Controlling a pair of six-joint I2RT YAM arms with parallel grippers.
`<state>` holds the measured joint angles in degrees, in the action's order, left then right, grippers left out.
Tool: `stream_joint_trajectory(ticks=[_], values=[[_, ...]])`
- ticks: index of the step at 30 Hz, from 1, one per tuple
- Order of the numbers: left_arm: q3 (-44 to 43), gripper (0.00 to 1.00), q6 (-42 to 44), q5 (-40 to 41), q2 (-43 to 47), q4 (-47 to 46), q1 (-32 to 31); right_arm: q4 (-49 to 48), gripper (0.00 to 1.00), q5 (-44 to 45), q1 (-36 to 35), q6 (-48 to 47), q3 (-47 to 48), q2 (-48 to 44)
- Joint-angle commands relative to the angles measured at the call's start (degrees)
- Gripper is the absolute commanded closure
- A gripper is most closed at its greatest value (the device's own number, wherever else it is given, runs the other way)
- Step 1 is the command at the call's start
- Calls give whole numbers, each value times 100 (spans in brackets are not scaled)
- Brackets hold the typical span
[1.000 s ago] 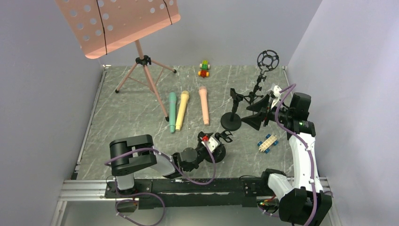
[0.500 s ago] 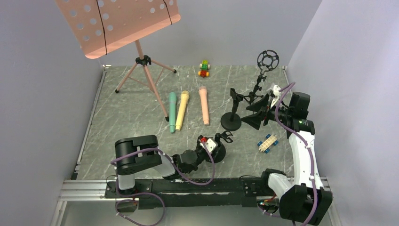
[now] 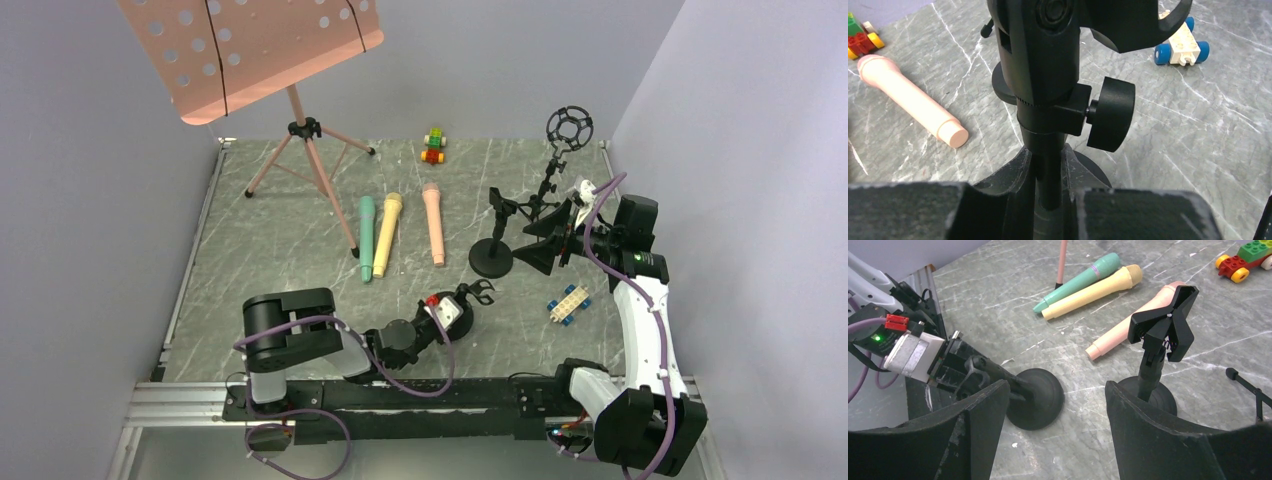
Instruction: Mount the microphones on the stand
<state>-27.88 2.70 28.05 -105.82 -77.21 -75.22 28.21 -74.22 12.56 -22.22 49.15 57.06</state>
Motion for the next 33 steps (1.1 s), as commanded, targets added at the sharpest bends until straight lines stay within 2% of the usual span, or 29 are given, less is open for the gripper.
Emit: stream_joint_trajectory(ticks=[1, 4, 7, 13, 15, 17, 19, 22, 26, 29, 31, 33], values=[[310, 99, 563, -331, 402, -39, 78, -61, 25, -202, 10, -147, 42, 12], [659, 100, 221, -1194, 697, -26, 405, -46, 25, -210, 10, -158, 42, 18], [949, 97, -54, -1692, 770, -212, 676, -43, 25, -202, 12, -160, 43, 16], [1109, 87, -428, -1876, 779, -387, 964, 11, 25, -205, 6, -215, 66, 61], [1142, 75, -508, -1850, 746, -451, 1018, 30, 25, -193, 10, -229, 77, 78], [1204, 47, -546, -1793, 721, -554, 1035, 49, 25, -196, 11, -255, 78, 86], [1286, 30, -603, -1690, 783, -597, 1036, 53, 25, -187, 10, -257, 78, 94], [1397, 16, -710, -1649, 1087, -390, 1036, 77, 25, -199, 10, -272, 91, 110], [1563, 6, -982, -1666, 1943, 557, 1009, 129, 25, -181, 14, -321, 112, 113], [1791, 3, -1260, -1277, 2916, 1580, 881, 139, 25, -195, 14, -335, 117, 101], [1830, 3, -1580, -1036, 3768, 2772, 844, 154, 25, -214, 11, -344, 126, 89], [1519, 1, -2168, -864, 4727, 4668, 847, 174, 24, -215, 7, -356, 130, 79]])
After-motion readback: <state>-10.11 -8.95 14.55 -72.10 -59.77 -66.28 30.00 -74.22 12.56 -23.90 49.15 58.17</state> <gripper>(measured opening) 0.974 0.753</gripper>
